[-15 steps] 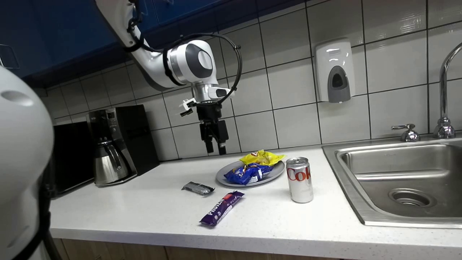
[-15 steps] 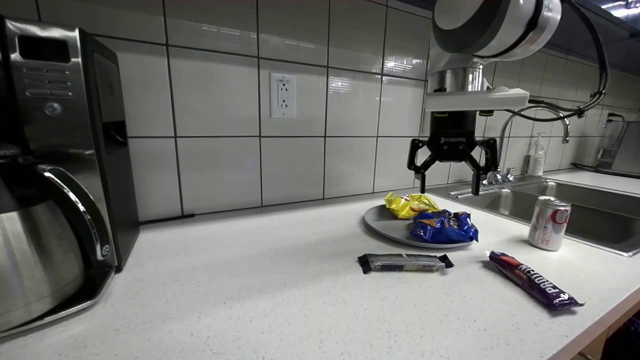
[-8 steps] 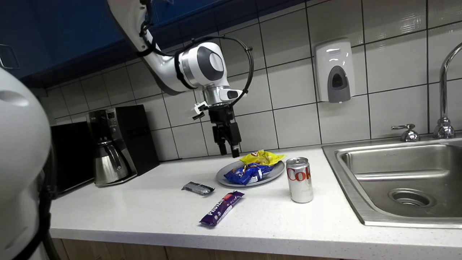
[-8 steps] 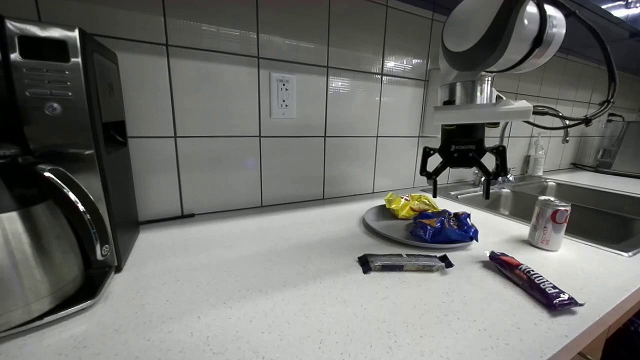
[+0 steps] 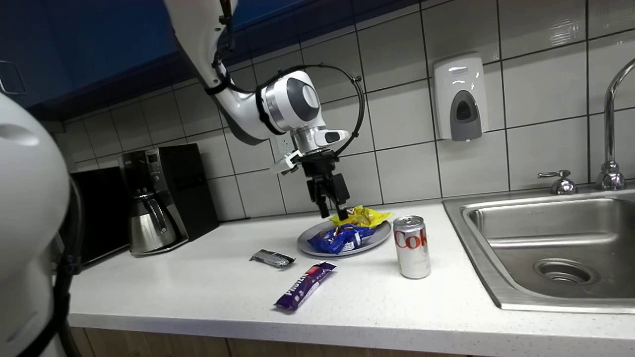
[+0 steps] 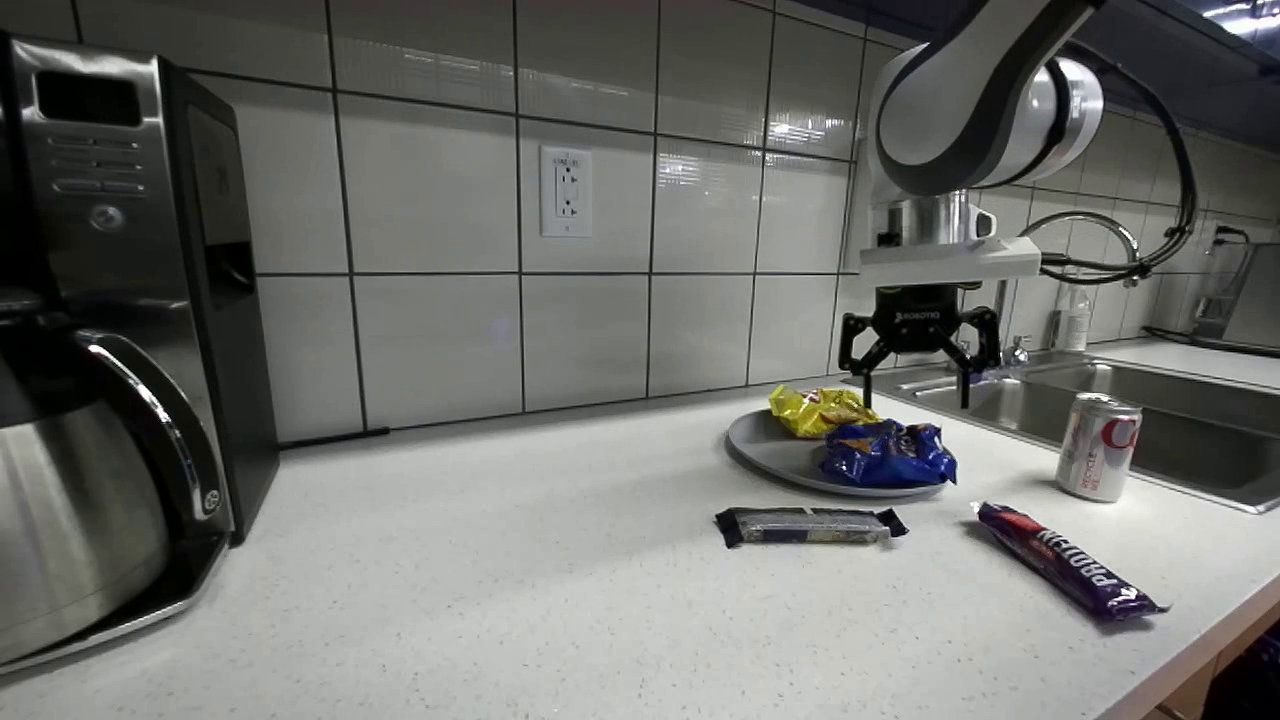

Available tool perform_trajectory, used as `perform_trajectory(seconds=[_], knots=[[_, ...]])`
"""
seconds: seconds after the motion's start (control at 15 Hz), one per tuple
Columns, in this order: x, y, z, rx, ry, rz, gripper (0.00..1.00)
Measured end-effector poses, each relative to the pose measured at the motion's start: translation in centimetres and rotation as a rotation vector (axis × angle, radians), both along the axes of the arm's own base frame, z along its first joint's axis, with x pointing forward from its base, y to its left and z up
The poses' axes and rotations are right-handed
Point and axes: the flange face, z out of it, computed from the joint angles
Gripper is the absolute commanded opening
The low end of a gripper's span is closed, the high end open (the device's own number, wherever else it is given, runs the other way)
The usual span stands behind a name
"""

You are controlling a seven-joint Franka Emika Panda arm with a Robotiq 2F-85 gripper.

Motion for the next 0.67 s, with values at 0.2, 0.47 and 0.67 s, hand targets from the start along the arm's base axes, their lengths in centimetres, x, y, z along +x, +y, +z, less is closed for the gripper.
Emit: perform_trajectory(seconds=[0.2,0.47,0.67], knots=[[1.1,-0.3,-0.9,-0.007,-0.02,-0.009,1.0],[2.5,0.0,-1.7,-0.012,-0.038,-0.01,1.0],[3.5,0.5,-1.8,-0.015,-0.05,-0.002,1.0]])
